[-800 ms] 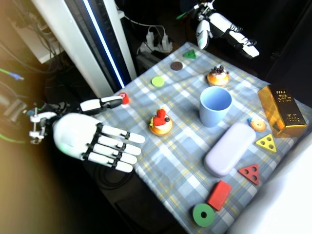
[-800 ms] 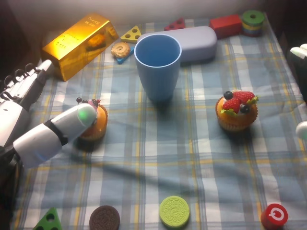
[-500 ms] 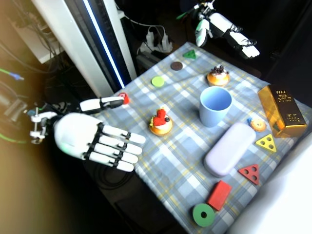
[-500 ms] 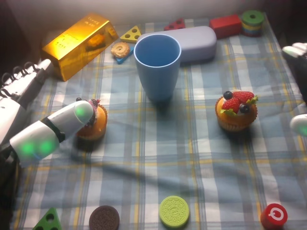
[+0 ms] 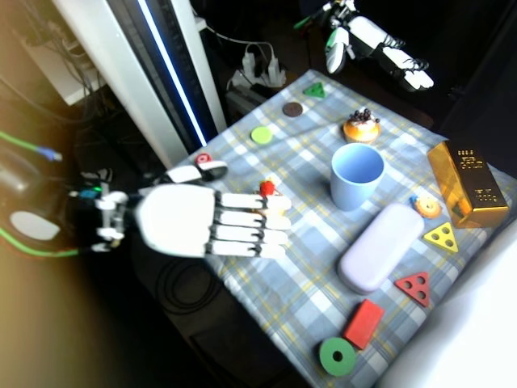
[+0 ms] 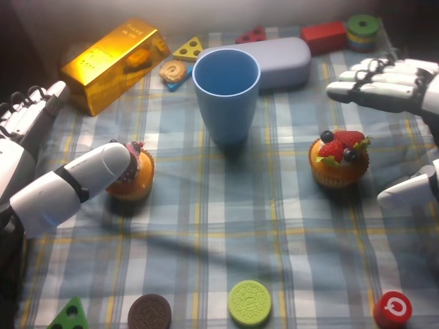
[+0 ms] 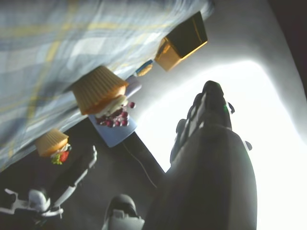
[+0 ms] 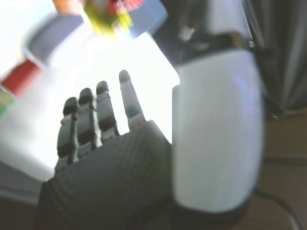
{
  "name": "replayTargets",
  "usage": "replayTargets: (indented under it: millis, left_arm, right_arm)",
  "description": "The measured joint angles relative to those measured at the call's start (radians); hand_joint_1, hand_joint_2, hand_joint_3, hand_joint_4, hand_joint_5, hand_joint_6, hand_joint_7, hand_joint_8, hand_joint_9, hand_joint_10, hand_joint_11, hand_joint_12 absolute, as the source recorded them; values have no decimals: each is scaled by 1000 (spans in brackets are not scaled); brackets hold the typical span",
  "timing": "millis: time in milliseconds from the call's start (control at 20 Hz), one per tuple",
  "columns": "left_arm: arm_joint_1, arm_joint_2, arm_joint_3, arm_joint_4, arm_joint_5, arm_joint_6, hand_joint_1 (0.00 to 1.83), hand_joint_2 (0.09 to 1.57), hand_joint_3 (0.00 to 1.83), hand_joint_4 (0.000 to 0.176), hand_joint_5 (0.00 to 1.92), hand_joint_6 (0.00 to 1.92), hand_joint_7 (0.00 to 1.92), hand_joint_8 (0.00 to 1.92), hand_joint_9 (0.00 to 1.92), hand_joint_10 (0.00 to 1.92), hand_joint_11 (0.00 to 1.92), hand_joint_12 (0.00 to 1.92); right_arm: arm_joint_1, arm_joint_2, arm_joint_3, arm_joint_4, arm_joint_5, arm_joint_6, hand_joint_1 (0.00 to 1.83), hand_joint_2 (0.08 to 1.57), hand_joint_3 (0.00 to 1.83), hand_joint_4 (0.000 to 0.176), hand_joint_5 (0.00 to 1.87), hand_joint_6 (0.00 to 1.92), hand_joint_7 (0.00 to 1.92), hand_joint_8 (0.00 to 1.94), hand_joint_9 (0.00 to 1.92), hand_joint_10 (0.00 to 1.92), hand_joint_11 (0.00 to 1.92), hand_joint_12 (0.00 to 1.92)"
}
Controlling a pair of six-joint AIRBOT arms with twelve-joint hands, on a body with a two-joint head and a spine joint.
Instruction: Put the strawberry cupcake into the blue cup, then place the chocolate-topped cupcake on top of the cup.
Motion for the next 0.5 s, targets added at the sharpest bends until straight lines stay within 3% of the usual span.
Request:
replayTargets:
  millis: [50,100,150,200,250,300,350,400,450,500]
  left_arm:
    - [0,0,0,4,0,0,0,826,2,49,52,9,25,9,0,0,0,0]
    - [0,0,0,9,1,0,0,817,0,55,55,9,29,9,0,0,0,0]
    - [0,0,0,8,1,0,0,822,1,43,54,8,25,7,0,0,0,0]
    - [0,-1,0,4,1,0,0,822,0,39,60,9,31,8,0,0,0,0]
    - [0,-1,0,3,2,0,0,825,2,40,55,6,34,8,0,0,0,0]
    - [0,-1,0,3,3,0,0,815,0,49,49,3,28,5,0,0,0,0]
    - [0,-1,0,4,2,0,0,810,0,49,53,4,34,7,0,0,0,0]
    - [0,-1,0,4,3,0,0,815,0,46,51,2,28,3,0,0,0,0]
    - [0,-1,0,4,3,0,0,813,0,46,51,2,30,3,0,0,0,0]
    - [0,-1,0,4,3,0,0,813,0,46,51,2,30,3,0,0,0,0]
  right_arm:
    - [22,-6,10,-28,-18,4,607,829,0,60,158,4,208,11,91,10,23,15]
    - [45,-15,21,-52,-43,5,610,805,0,49,233,8,340,14,236,22,125,64]
    - [55,-23,29,-64,-52,5,608,785,0,45,338,10,461,11,389,26,256,142]
    - [68,-35,40,-85,-70,10,634,770,0,64,431,3,563,3,462,13,286,206]
    - [75,-48,52,-108,-83,24,651,775,1,71,453,1,591,2,466,3,198,387]
    - [76,-63,66,-124,-90,53,661,812,0,58,456,1,603,0,469,0,127,658]
    - [76,-79,83,-145,-94,81,660,849,0,44,501,0,585,0,485,1,110,756]
    - [76,-98,100,-159,-99,105,661,867,0,38,516,0,591,0,504,1,125,742]
    - [88,-120,121,-169,-103,123,685,881,0,24,555,0,655,0,645,1,445,467]
    - [89,-123,125,-167,-101,124,685,881,0,24,555,0,655,0,645,1,445,467]
